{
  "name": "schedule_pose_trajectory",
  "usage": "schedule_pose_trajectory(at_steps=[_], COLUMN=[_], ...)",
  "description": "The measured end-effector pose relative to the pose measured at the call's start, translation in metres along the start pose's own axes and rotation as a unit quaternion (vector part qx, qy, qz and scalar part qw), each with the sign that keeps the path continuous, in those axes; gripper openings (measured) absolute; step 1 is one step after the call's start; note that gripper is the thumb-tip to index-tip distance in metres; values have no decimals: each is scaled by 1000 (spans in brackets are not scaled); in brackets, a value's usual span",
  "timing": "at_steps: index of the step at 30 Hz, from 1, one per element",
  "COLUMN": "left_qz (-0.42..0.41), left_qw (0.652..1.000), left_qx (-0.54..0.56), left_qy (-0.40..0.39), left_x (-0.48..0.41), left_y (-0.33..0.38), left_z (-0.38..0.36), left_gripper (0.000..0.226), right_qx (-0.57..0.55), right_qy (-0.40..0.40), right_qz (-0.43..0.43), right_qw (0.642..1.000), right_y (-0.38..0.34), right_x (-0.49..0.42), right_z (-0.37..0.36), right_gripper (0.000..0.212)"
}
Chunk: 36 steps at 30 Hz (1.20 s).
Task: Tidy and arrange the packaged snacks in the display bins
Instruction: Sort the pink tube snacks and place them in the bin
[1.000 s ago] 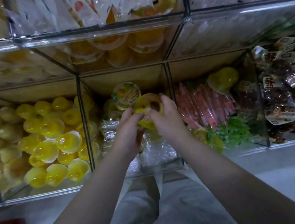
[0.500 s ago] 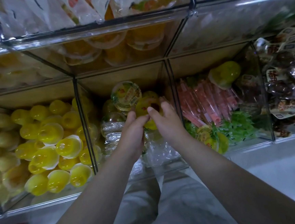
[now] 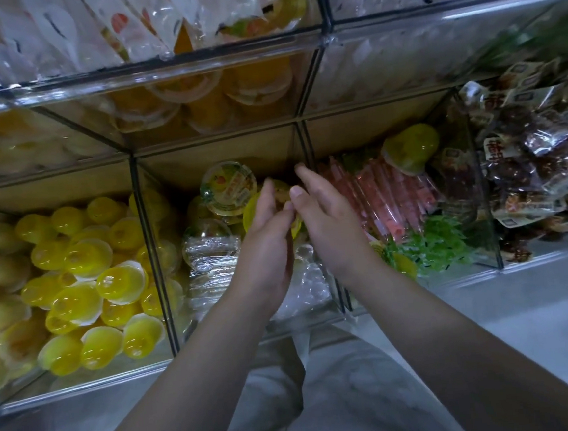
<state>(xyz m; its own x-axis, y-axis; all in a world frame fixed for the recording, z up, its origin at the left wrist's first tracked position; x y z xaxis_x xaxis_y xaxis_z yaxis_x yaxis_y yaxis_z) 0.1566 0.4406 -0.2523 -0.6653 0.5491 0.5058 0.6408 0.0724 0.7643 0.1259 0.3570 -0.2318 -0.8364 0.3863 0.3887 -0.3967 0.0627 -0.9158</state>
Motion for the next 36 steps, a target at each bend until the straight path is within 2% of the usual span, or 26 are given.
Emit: schedule_pose_trajectory(at_steps=[7,11,14,18,20,23,26,28,32,36], left_qz=[8,46,81,129,156,174,181,184,182,184], left_qw=[999,999,997,992,988,984,983,982,982,982], left_qx=[6,11,-4,-10,-11,-14,-6,-5,-20,-30], left_qy=[-36,-26,-7,-4,10,38,34,43,43,34], left_x=[6,5,5,2,-1,0,-2,-2,-4,-3], left_y=[-26,-48,-59,-80,-96,-111,-121,-123,-121,-120], left_z=[-46,-57,-63,-70,-68,-64,-66,-66,-66,-66], left_gripper=[47,55,43,39,28,30,45,42,41,39], right_qx=[-26,-7,2,58,83,82,80,69,53,44], right_qy=[63,92,106,103,101,90,67,58,28,42], right_qz=[18,-4,-28,-86,-111,-141,-155,-158,-168,-181], right_qw=[998,996,994,989,985,982,982,983,984,982], right_y=[4,20,36,58,67,80,88,90,95,99], right_x=[11,17,23,29,33,37,40,39,35,32], right_z=[46,73,87,102,106,109,109,111,113,116], right_gripper=[43,41,42,40,36,6,10,5,12,12])
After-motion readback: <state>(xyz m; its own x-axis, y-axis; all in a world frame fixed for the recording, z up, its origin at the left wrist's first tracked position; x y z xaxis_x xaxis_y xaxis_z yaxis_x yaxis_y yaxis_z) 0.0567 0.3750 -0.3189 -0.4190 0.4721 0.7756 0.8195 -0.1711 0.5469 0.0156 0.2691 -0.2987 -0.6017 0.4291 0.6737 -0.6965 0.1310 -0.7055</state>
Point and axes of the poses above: each hand's wrist, its own x-axis away from the middle knuckle, its own z-axis out of the back of the hand, y = z × x, the point moved 6 cm from there along -x, towards the middle knuckle, and after that the axes turned 4 degrees about -y, right-handed, at the moved point
